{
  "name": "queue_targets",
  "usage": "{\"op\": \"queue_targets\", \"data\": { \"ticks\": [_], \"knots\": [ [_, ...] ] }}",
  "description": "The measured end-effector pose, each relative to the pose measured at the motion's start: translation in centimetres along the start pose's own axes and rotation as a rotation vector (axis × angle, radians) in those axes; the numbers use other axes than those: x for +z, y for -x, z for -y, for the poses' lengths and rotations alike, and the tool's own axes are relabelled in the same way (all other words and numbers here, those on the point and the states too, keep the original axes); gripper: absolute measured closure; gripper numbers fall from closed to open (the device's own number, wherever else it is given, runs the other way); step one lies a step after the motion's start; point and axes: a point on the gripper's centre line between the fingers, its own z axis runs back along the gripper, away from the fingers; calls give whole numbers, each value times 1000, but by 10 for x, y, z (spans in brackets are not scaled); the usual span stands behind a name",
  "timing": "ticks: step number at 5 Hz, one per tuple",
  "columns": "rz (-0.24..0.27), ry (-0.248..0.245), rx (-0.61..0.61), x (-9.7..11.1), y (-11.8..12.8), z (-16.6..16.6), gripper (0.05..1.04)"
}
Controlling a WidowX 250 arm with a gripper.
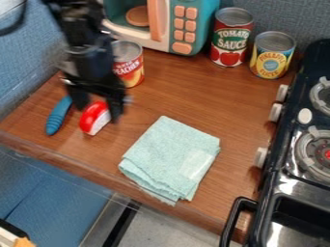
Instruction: Take the blue spoon and put it to the left side of the can
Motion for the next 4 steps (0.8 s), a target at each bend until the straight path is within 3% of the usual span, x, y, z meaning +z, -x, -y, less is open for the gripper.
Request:
{"op": "queue_targets", "data": {
  "ticks": [2,4],
  "knots": [
    [1,-34,27,-8,-4,-51,84],
    [-58,-56,21,-31,-11,-67,84]
  ]
}}
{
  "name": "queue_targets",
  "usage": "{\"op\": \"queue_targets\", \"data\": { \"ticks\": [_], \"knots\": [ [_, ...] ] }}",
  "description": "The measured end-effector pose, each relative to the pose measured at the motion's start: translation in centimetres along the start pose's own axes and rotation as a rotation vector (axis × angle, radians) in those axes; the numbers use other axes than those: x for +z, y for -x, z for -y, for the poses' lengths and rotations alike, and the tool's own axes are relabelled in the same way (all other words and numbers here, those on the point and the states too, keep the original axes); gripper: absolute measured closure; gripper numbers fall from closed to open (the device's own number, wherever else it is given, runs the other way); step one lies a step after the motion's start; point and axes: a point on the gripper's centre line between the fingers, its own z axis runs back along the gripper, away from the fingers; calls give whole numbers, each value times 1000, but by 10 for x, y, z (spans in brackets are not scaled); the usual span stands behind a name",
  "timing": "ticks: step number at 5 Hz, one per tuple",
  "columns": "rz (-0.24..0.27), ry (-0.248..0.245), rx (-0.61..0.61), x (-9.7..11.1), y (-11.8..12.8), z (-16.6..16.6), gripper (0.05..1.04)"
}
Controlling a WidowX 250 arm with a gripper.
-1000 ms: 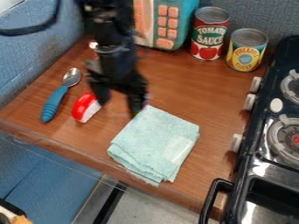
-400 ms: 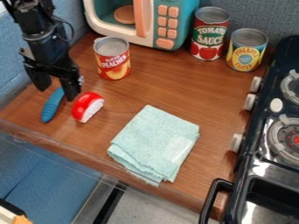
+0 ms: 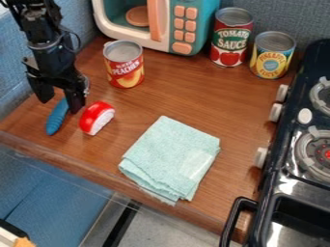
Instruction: Take the blue spoon and put it to the left side of the can
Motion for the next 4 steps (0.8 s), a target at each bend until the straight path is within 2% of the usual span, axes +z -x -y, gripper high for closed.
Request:
{"op": "queue_targets", "data": {
  "ticks": [3,4],
  "knots": [
    [-76,-16,21,-25,8,-9,87],
    [-86,-28,32,-31,9,-9,161]
  ]
}}
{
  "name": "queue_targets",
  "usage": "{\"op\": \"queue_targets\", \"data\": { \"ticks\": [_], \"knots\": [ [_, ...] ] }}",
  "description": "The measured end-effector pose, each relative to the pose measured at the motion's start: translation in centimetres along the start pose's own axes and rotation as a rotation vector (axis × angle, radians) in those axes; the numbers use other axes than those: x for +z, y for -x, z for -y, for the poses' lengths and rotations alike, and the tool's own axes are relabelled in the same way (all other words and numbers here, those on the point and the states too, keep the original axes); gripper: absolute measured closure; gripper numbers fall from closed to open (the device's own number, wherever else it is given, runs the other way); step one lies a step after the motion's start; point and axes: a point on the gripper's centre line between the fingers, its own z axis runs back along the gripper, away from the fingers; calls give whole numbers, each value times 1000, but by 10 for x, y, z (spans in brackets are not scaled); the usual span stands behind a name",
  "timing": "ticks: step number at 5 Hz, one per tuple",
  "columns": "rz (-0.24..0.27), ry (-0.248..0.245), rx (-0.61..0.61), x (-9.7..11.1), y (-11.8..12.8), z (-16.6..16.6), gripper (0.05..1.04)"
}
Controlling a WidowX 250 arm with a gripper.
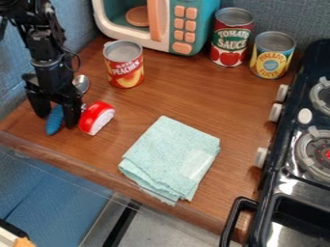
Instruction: Take the blue spoon and put it to the left side of the can
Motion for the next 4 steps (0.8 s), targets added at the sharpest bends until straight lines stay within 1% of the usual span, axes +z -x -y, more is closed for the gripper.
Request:
{"op": "queue_targets", "data": {
  "ticks": [1,2,3,4],
  "knots": [
    [8,2,8,-2,1,2,447],
    [9,2,11,-2,3,2,641],
    [5,18,12,-1,4,3,646],
    [5,33,15,3,5,-5,646]
  ]
}}
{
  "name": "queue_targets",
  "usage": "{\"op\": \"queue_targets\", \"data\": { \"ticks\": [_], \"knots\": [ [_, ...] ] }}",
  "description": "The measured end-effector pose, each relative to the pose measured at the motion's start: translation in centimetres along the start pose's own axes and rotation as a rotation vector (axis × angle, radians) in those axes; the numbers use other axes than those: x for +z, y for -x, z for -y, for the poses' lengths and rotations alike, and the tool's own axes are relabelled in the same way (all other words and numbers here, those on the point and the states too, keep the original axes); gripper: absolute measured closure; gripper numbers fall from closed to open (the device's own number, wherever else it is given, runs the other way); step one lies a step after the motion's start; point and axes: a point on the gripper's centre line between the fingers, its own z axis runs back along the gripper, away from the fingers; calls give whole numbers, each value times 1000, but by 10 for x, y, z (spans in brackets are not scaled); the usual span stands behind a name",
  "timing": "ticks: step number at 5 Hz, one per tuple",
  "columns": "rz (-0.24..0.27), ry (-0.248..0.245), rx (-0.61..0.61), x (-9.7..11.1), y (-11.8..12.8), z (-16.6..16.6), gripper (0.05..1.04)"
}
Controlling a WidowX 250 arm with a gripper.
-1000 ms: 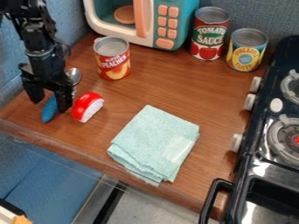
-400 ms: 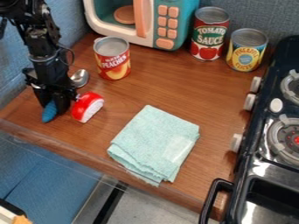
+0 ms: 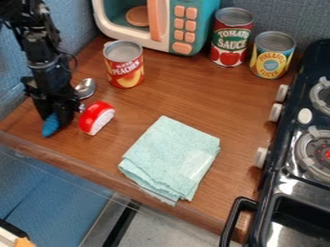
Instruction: Take the blue spoon and put it to the left side of the can
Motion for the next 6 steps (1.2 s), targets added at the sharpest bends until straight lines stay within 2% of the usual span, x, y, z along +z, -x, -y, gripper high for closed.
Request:
{"op": "queue_targets", "data": {
  "ticks": [2,3,4,6],
  "knots": [
    [67,-36,-7,28,-30,-20,646],
    [90,-26,-23,30,-49,-16,646],
    [102,-45,-91,29,-69,-5,646],
    [113,-59,-162,28,-91,13,646]
  ]
}}
